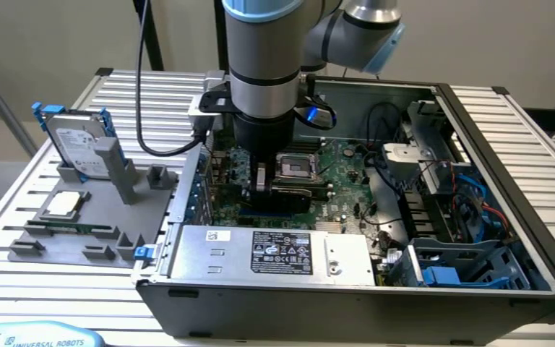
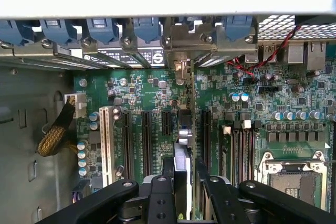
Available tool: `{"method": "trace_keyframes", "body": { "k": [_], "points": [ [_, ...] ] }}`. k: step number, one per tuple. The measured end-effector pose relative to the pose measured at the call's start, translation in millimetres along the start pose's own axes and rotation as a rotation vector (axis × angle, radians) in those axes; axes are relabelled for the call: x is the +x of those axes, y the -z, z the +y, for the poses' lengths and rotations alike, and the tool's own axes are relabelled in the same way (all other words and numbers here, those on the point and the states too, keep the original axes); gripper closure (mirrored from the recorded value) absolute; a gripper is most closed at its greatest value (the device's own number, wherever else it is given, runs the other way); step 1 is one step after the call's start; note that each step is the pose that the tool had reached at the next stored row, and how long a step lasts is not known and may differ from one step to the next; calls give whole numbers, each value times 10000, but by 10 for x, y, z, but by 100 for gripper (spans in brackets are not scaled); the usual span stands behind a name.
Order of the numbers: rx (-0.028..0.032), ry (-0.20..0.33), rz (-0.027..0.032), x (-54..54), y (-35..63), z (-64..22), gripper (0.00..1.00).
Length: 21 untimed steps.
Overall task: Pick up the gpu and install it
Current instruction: 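Insert the gpu into the slot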
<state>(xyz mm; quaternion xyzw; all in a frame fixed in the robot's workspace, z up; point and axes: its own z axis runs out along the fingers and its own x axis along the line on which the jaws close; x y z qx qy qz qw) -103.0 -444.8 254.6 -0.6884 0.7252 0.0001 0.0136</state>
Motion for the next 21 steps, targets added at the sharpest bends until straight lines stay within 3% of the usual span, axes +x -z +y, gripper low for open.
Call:
{"method": "trace_keyframes", "body": {
  "k": [6,21],
  "points": [
    [9,15,-13,-12,-3,0,73],
    [1,32,23,-12,-8,2,73]
  ]
}}
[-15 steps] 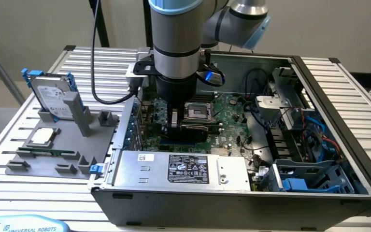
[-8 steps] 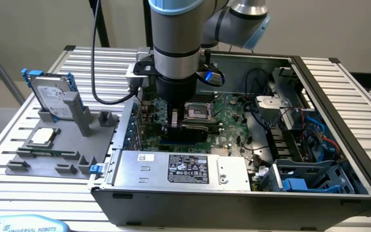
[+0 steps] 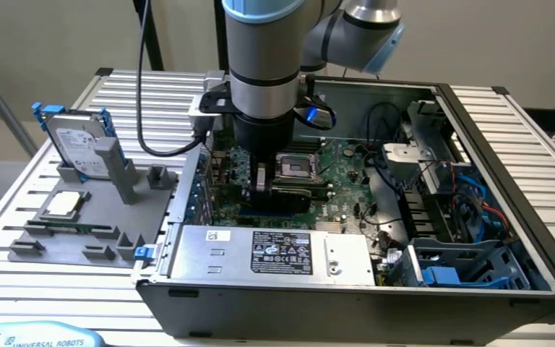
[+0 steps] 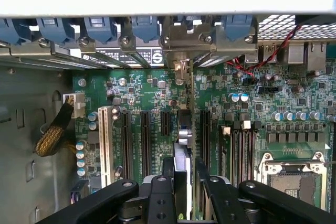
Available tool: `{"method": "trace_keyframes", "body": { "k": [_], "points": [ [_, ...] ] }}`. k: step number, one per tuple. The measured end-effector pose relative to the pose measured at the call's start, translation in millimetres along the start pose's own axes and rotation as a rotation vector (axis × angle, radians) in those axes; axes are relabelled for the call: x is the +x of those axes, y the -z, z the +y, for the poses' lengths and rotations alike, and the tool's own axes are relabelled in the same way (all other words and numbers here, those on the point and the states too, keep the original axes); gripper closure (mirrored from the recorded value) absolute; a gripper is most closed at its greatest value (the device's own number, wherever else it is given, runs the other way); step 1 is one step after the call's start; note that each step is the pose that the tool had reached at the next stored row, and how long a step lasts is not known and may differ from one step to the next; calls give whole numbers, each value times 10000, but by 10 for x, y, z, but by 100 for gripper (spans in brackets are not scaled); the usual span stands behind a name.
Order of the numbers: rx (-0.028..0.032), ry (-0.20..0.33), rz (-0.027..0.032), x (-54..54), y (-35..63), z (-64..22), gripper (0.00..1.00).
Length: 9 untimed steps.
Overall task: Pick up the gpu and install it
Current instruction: 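Insert the gpu into the slot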
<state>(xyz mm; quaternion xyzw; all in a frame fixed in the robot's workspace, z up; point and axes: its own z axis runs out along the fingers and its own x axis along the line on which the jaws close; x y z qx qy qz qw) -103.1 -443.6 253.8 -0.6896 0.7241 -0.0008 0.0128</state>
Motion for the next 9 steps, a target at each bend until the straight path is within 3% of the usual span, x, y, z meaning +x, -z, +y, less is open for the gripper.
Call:
{"method": "trace_keyframes", "body": {
  "k": [9],
  "points": [
    [3,2,93,1,-37,1,73]
  ]
}}
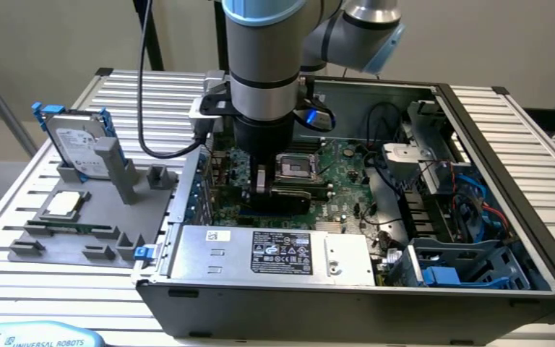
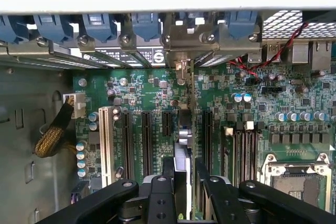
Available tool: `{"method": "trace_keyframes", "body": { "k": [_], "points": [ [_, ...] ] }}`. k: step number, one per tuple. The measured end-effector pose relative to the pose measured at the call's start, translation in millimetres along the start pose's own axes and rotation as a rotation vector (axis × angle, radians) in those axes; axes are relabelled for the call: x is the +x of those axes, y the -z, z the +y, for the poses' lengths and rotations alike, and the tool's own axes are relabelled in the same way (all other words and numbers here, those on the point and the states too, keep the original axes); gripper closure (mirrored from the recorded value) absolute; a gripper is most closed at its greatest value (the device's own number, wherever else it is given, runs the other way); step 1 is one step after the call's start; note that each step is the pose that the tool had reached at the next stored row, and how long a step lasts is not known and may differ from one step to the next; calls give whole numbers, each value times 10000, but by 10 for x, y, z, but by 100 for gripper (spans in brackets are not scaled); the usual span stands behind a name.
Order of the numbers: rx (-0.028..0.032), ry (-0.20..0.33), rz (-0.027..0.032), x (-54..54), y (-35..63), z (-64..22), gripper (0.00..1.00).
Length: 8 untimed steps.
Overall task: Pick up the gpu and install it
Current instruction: 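Insert the gpu into the slot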
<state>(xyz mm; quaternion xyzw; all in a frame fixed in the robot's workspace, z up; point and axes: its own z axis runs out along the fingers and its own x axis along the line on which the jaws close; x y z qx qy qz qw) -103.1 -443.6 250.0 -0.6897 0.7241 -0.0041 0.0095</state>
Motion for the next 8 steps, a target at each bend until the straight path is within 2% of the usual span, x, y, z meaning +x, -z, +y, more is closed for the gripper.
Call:
{"method": "trace_keyframes", "body": {
  "k": [8],
  "points": [
    [4,1,66,-12,-18,1,73]
  ]
}}
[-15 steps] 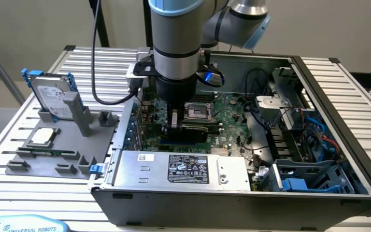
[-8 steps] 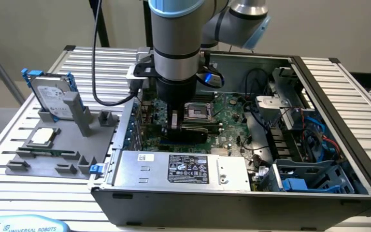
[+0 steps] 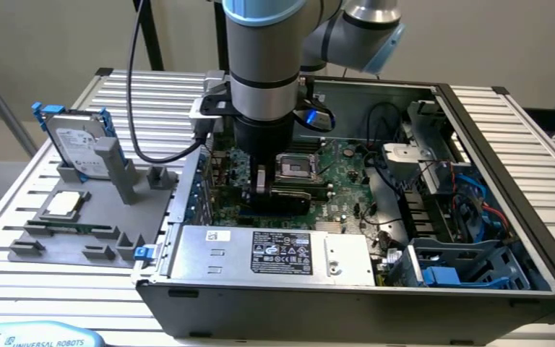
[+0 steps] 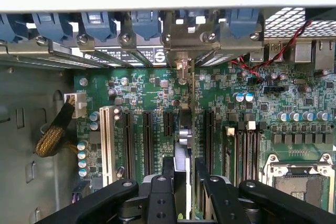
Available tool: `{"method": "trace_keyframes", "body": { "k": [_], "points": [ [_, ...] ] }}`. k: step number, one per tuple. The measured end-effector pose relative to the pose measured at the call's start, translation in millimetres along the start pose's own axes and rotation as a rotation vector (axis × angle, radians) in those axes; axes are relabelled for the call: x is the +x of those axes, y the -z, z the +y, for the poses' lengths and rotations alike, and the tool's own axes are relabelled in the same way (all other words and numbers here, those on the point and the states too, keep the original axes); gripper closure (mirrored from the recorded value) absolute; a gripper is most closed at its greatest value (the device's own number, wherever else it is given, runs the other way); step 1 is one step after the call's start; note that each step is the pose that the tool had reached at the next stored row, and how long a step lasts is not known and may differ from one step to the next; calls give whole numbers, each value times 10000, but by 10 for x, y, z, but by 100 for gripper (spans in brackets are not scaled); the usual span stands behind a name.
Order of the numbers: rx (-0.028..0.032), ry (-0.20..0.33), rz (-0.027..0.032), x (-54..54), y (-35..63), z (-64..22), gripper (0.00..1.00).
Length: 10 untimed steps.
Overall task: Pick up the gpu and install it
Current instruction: 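Insert the gpu into the slot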
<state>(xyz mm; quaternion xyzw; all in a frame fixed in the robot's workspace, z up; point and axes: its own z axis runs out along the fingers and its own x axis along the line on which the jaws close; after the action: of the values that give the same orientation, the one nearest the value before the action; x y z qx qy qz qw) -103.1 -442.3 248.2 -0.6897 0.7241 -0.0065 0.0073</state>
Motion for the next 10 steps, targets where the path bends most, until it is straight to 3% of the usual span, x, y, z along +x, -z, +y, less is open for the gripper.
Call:
{"method": "trace_keyframes", "body": {
  "k": [10],
  "points": [
    [-2,1,28,-11,-35,2,73]
  ]
}}
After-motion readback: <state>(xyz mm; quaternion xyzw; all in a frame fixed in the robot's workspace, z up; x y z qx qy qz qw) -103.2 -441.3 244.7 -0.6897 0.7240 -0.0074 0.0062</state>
